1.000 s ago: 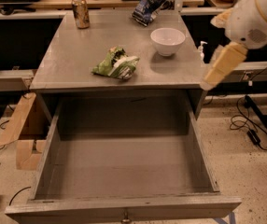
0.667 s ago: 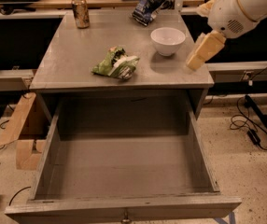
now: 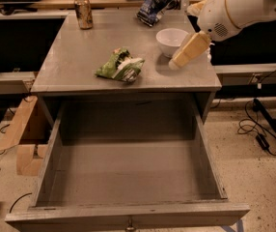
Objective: Place green jalapeno chip bag into top drawer
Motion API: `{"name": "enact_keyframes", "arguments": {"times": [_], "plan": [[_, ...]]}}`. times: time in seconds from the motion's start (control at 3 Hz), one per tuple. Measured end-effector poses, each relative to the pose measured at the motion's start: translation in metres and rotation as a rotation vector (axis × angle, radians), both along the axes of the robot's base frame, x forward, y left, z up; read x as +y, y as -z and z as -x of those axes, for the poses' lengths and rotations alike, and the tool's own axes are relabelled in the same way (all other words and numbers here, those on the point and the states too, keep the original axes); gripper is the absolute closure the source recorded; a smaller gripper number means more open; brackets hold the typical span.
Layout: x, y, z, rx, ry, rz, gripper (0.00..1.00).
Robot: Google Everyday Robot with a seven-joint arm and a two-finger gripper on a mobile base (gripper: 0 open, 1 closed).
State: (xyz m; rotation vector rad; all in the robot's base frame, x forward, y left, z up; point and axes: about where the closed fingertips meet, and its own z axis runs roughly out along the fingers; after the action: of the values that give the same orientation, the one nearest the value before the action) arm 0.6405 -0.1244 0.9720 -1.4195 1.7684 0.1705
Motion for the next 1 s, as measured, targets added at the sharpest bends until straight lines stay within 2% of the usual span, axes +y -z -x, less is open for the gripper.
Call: {"name": "enact_keyframes", "arguments": {"times": [0.33, 0.67, 1.0], "plan": [[0.034, 0.021, -0.011, 0.026, -0.072, -0.02, 0.0], [0.084, 0.041, -0.027, 0.052, -0.178, -0.063, 0.0], [0.118, 0.059, -0.034, 0.071, -0.24, -0.086, 0.0]]}}
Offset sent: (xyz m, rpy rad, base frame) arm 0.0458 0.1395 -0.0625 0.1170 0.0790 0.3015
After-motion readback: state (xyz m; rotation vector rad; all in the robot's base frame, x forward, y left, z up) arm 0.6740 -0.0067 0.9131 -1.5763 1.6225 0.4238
